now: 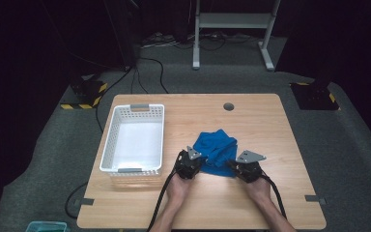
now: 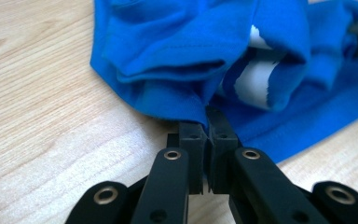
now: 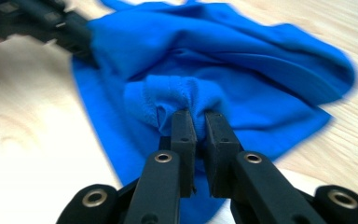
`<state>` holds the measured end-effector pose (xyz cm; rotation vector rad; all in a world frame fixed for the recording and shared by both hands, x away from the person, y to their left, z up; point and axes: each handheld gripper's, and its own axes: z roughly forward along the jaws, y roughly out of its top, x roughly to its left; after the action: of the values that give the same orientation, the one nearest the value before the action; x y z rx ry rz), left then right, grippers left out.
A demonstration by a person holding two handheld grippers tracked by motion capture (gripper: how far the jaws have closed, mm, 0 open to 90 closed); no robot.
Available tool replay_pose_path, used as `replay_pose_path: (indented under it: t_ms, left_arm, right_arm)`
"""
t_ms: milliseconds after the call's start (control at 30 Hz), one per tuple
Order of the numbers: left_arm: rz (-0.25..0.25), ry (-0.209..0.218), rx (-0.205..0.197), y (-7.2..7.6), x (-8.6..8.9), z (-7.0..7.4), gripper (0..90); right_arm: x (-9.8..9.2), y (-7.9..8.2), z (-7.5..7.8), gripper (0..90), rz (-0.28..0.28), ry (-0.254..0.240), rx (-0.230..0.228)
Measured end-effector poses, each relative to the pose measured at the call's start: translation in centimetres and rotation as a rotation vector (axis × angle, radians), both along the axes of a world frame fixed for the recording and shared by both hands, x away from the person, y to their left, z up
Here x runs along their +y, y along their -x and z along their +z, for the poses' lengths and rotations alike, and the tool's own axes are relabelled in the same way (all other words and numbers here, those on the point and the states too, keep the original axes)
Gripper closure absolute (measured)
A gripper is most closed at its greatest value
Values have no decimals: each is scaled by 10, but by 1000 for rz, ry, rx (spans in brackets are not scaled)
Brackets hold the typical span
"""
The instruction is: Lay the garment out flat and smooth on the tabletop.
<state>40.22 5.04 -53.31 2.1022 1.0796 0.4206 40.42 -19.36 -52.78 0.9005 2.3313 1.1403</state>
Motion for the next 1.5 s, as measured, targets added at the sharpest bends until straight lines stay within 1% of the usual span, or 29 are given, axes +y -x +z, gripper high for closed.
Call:
replay_pose_path:
  t_ms: [100, 133, 167, 200, 233, 267, 300, 400, 433, 500, 533, 567, 600, 633, 667, 700, 733, 767, 800, 833, 933, 967, 1067, 1133, 1200, 1233, 1367, 1500]
  left_arm:
    - [-14, -8, -7, 4, 0, 0, 871]
    - [-16, -7, -4, 6, 0, 0, 872]
    - [-17, -7, -5, 7, 1, 0, 873]
    - [-17, -6, -5, 8, 2, 0, 873]
    - [-16, -9, -4, 10, 4, 0, 873]
    - [-17, -11, -4, 10, 5, 0, 873]
    - [-16, -13, -2, 11, 7, 1, 873]
    - [-11, -15, 1, 15, 13, 1, 873]
    - [-12, -15, 1, 16, 14, 1, 873]
    - [-13, -15, 4, 16, 14, 1, 872]
    - [-13, -15, 4, 16, 14, 1, 866]
    - [-7, -12, -2, 16, 13, 2, 842]
    - [-6, -8, -4, 16, 12, 2, 790]
    - [-4, 5, -10, 16, 11, 4, 742]
    - [-4, 5, -10, 16, 11, 4, 701]
    - [-3, 9, -16, 16, 11, 6, 701]
    - [2, 30, -28, 16, 8, 10, 619]
    - [2, 30, -28, 16, 8, 10, 595]
    - [0, 43, -30, 15, 7, 13, 595]
    - [1, 53, -37, 13, 4, 18, 540]
    - [-1, 63, -44, 12, 1, 21, 492]
    - [1, 66, -55, 10, -2, 26, 477]
    - [2, 76, -63, 9, -5, 28, 455]
    - [-4, 82, -69, 9, -6, 32, 433]
    - [-14, 92, -66, 10, -7, 35, 423]
    - [-13, 89, -64, 11, -6, 36, 420]
    - [-12, 83, -61, 13, -2, 37, 414]
    - [-6, 88, -57, 16, 5, 40, 406]
  right_arm:
    - [-12, -6, 1, 848, -63, -27, 11]
    - [-20, -11, 2, 849, -104, -32, 17]
    - [-24, -13, 3, 850, -123, -37, 18]
    - [-24, -13, 3, 850, -123, -37, 18]
    - [-34, -18, 6, 850, -164, -46, 18]
    - [-34, -18, 6, 850, -164, -46, 18]
    - [-41, -22, 7, 851, -194, -52, 21]
    - [-54, -29, 6, 852, -257, -69, 34]
    - [-57, -31, 5, 851, -275, -72, 40]
    - [-61, -33, 3, 850, -294, -78, 52]
    - [-61, -34, 2, 845, -294, -78, 54]
    - [-59, -34, 1, 835, -289, -74, 62]
    - [-58, -33, 0, 811, -284, -70, 61]
    - [-57, -32, 0, 756, -279, -64, 56]
    - [-55, -31, 1, 701, -279, -59, 53]
    - [-55, -31, 1, 701, -279, -59, 53]
    - [-54, -27, 2, 625, -277, -61, 49]
    - [-54, -27, 2, 625, -277, -61, 49]
    - [-54, -26, 3, 594, -277, -60, 52]
    - [-56, -23, 4, 559, -281, -55, 54]
    - [-59, -15, 6, 545, -285, -57, 48]
    - [-61, -12, 6, 542, -281, -56, 43]
    - [-62, -9, 7, 538, -282, -57, 42]
    - [-65, -5, 6, 536, -287, -54, 48]
    - [-67, -3, 4, 537, -286, -55, 56]
    - [-68, -2, 3, 537, -287, -54, 59]
    - [-68, -2, 1, 539, -285, -49, 66]
    - [-69, -10, -1, 546, -309, -49, 81]
